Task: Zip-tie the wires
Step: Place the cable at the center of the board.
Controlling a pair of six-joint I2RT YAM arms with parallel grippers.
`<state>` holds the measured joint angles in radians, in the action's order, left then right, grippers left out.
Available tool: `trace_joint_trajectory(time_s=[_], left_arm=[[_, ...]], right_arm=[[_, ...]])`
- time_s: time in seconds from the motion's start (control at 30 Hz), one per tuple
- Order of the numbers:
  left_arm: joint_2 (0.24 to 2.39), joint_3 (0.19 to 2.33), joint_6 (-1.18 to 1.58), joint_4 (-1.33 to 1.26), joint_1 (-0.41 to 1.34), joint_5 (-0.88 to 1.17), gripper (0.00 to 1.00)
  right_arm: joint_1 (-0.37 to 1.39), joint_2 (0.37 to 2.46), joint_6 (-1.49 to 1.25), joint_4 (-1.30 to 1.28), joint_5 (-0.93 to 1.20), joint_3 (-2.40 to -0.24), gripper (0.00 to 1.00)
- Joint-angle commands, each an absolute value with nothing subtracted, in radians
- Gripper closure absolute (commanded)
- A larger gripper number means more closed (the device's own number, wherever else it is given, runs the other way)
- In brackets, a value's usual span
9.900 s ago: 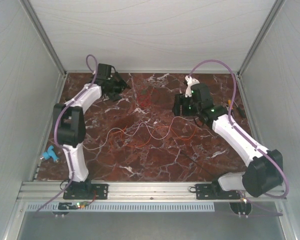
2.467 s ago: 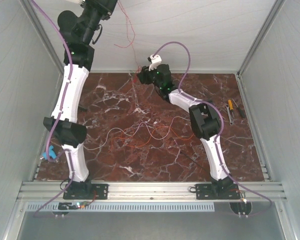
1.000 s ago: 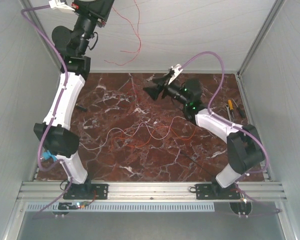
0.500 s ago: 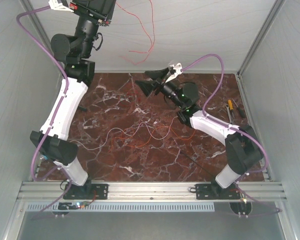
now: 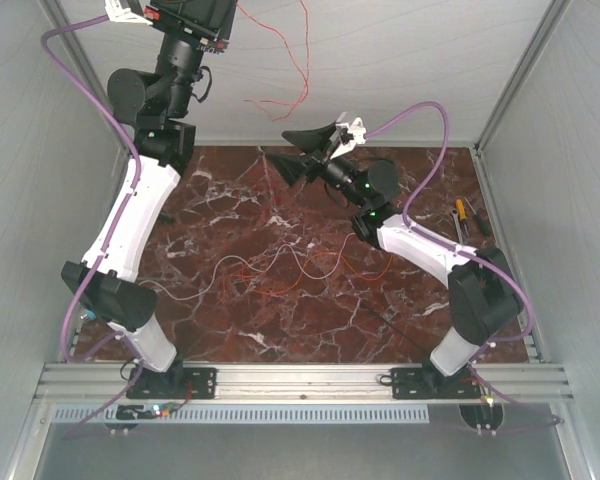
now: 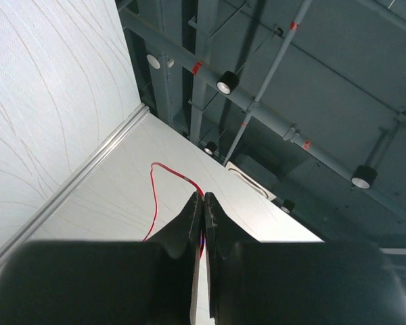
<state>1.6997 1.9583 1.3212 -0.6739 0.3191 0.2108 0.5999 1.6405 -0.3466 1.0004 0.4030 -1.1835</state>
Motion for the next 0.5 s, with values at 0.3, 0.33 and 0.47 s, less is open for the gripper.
trace_joint_trajectory(time_s=[0.3, 0.33, 0.47], left_arm=[[1.706, 2.051, 1.356, -0.721, 0.341, 0.192, 1.00], [1.707, 2.053, 1.357, -0.722, 0.342, 0.191, 1.00], [1.709, 2.054, 1.356, -0.723, 0.346, 0.189, 1.00]], right_arm=[[0.601, 1.703, -0.330, 1.063, 0.322, -1.329, 0.34], [0.603, 1.706, -0.328, 1.059, 0.313, -1.337, 0.34], [0.617, 1.725, -0.336, 1.058, 0.349, -1.381, 0.34]])
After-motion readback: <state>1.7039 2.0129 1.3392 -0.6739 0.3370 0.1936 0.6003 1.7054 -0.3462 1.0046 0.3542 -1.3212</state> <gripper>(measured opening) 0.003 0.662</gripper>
